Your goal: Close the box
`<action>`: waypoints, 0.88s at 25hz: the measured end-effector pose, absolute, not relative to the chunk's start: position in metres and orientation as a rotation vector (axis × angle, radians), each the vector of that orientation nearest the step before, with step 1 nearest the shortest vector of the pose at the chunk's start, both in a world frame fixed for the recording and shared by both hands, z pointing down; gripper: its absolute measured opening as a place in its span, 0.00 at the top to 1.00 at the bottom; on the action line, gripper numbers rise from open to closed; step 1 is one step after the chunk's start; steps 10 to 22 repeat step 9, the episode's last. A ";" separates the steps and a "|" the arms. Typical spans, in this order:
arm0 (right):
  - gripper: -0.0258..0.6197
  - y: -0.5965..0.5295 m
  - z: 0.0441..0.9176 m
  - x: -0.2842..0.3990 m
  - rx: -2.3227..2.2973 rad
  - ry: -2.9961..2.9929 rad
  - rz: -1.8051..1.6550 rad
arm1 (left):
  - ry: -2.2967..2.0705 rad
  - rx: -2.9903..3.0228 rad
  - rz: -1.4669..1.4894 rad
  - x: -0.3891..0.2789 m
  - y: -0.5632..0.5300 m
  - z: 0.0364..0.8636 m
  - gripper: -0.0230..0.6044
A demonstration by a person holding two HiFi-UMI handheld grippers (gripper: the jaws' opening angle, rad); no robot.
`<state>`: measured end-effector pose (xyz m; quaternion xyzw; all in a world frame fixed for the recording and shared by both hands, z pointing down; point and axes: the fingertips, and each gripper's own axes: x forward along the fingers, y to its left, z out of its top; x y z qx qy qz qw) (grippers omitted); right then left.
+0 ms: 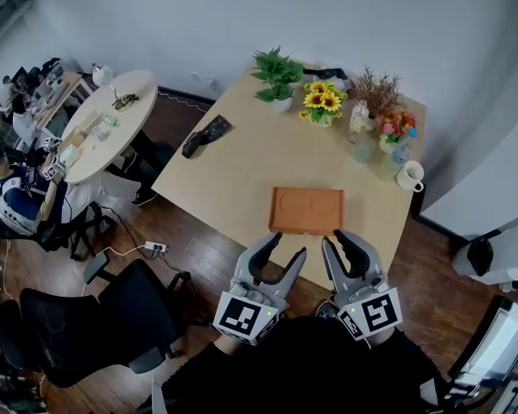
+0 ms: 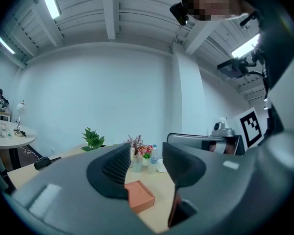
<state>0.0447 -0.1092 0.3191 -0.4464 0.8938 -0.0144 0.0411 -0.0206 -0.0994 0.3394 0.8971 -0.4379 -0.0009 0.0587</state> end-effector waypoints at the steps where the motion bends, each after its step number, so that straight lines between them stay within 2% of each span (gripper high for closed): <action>1: 0.83 -0.109 0.319 0.045 -1.369 2.737 -0.046 | -1.322 2.719 0.000 -0.020 -0.099 0.340 0.66; 22: 0.84 -0.112 0.323 0.046 -1.381 2.744 -0.053 | -1.317 2.703 0.020 -0.021 -0.103 0.343 0.66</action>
